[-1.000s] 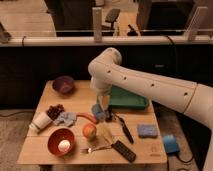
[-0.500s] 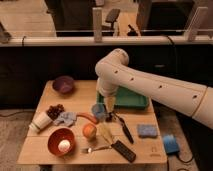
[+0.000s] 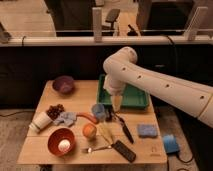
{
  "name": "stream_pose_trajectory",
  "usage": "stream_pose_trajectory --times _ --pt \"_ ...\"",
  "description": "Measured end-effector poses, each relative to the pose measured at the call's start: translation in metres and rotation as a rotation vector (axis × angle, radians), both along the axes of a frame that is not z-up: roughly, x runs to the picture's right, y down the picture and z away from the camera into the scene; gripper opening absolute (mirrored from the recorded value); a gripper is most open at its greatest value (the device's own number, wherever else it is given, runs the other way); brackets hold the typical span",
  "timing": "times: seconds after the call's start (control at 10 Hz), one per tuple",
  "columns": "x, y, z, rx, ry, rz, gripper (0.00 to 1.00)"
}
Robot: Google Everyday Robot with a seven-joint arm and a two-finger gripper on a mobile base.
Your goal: Wipe tray with sponge
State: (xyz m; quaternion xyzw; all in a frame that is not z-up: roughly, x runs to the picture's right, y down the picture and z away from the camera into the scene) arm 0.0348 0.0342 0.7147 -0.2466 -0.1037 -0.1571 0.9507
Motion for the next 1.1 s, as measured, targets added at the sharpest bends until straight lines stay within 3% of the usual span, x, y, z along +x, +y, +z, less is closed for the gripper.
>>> stream_pose_trajectory --times 0.5,1.1 --pt "0.036 0.005 0.022 -0.018 0.043 0.04 0.8" --pt "0.071 0.027 0.037 -0.078 0.086 0.088 0.8"
